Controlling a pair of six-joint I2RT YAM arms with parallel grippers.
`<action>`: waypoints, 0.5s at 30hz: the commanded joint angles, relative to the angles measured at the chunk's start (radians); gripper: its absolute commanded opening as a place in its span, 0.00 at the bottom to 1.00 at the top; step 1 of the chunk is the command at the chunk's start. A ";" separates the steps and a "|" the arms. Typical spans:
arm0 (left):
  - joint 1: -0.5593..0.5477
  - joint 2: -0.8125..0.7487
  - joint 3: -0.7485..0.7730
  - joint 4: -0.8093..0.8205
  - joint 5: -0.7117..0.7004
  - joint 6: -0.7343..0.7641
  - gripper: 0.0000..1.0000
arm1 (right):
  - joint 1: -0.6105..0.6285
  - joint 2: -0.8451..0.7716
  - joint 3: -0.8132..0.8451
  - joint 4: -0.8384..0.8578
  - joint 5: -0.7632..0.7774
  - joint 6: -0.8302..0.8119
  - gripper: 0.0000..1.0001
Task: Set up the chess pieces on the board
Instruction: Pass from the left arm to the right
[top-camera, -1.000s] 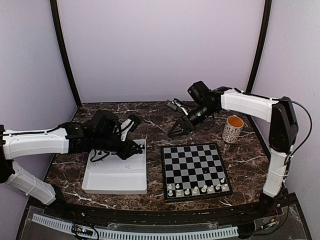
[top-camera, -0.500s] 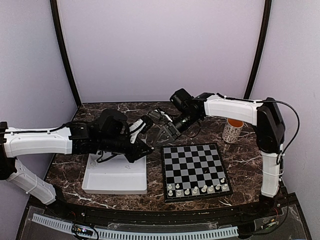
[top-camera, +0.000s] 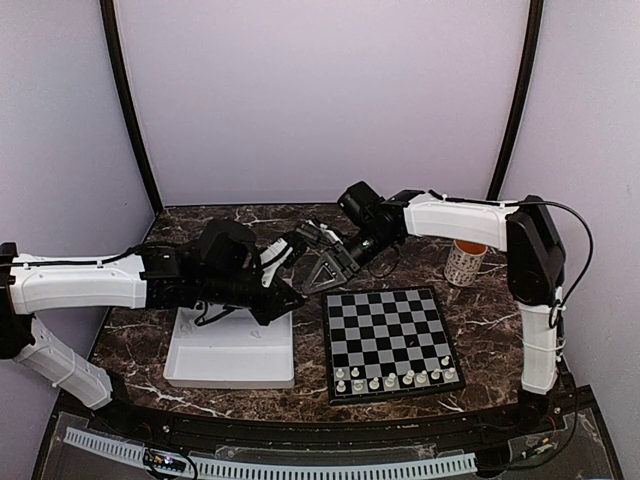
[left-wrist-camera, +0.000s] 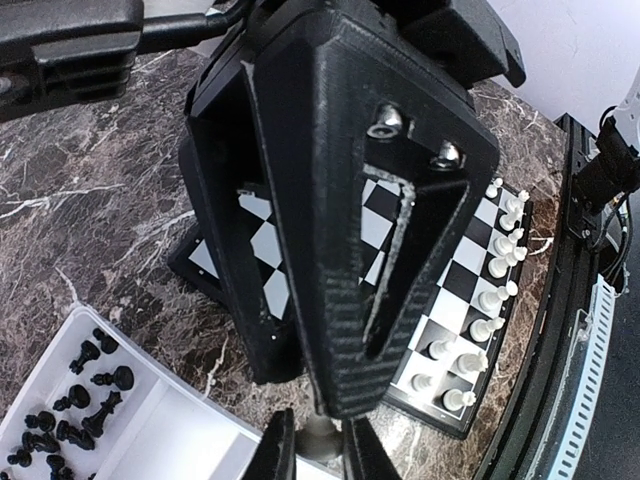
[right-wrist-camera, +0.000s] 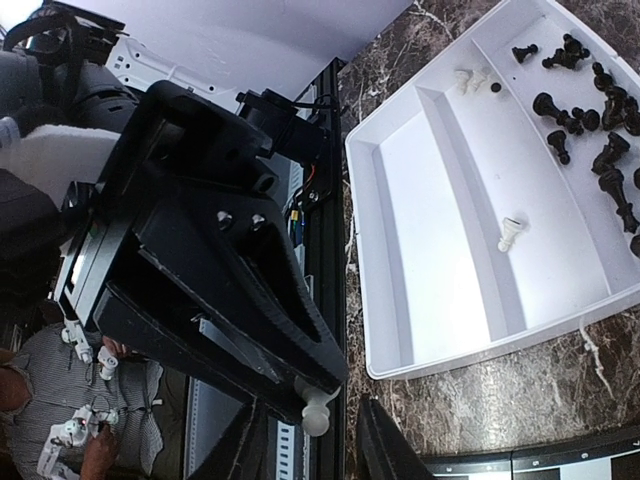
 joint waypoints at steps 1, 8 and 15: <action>-0.006 0.000 0.033 0.015 -0.010 0.016 0.14 | 0.007 0.019 -0.007 0.040 -0.056 0.027 0.29; -0.006 -0.003 0.033 0.018 -0.026 0.021 0.14 | 0.010 0.022 -0.023 0.051 -0.063 0.029 0.27; -0.006 -0.009 0.030 0.023 -0.033 0.022 0.14 | 0.010 0.026 -0.028 0.051 -0.042 0.030 0.28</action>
